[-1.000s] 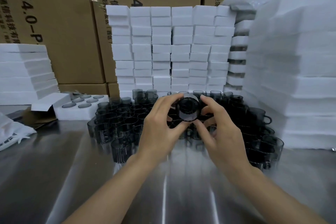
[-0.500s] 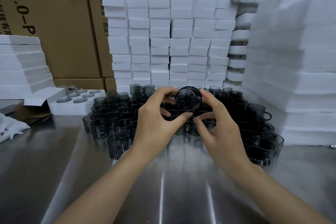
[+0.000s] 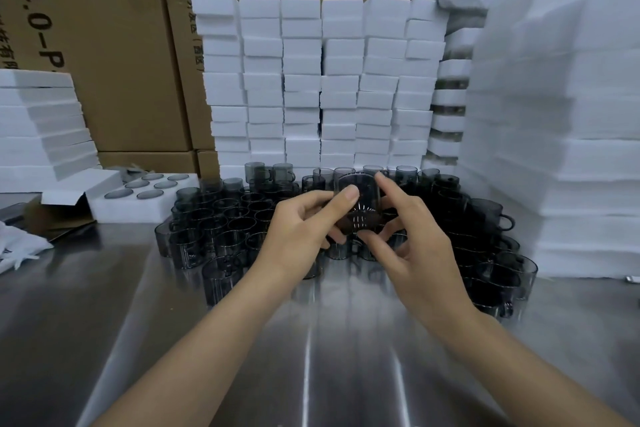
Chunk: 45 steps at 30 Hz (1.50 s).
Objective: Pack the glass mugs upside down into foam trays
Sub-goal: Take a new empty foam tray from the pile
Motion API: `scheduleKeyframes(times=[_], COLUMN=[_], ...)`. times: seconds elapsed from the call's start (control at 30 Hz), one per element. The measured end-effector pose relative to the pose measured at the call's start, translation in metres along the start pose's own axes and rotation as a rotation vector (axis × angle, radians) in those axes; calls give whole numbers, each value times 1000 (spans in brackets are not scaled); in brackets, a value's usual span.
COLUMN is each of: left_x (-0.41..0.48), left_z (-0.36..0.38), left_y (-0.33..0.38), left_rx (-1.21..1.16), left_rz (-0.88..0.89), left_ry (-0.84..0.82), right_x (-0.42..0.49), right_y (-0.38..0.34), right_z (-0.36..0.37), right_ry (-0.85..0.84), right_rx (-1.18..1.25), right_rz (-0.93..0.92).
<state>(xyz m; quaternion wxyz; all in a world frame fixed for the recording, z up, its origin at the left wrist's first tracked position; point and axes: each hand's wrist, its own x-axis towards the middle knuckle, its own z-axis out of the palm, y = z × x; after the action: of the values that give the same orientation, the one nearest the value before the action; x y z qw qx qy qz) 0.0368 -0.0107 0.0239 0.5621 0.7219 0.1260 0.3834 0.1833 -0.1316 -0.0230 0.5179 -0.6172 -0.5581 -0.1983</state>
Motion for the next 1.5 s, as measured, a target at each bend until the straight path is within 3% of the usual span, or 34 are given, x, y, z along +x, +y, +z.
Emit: scheduleKeyframes(times=[0.13, 0.2, 0.27, 0.37, 0.5, 0.57, 0.67, 0.77, 1.03, 1.17, 1.27, 1.33, 1.5], left_x=[4, 6, 5, 2, -2, -4, -6, -6, -4, 1, 10, 19, 33], left_z=[0, 0, -1, -2, -3, -1, 1, 1, -1, -4, -12, -26, -73], left_y=[-19, -34, -44, -52, -55, -55, -52, -52, -57, -56, -49, -42, -34], left_rx=[5, 196, 432, 569, 801, 944, 1022, 1015, 1000, 787, 519, 410, 321], left_rz=[-133, -119, -85, -38, -33, -4, 34, 20, 22, -23, -7, -3, -47], left_ry=[3, 78, 88, -11, -145, -163, -164, -177, -189, -122, 76, 205, 397], right_x=[0, 4, 25, 87, 174, 203, 228, 231, 242, 236, 205, 162, 21], right_y=[3, -5, -21, -43, -53, -42, -17, 1, 19, -13, -73, -118, -160], right_z=[-5, -14, -35, -95, -193, -231, -267, -279, -287, -275, -238, -201, -88], right_ry=[-165, -195, -101, 154, 356, 329, 110, -48, -24, 124, 162, 71, -428], right_rx=[-74, -113, -164, -270, -770, -993, -1179, -1115, -1179, -1095, -887, -705, -474], right_rz=[65, 82, 74, -4, -60, 6, 308, 426, 96, -62, -243, -334, -531])
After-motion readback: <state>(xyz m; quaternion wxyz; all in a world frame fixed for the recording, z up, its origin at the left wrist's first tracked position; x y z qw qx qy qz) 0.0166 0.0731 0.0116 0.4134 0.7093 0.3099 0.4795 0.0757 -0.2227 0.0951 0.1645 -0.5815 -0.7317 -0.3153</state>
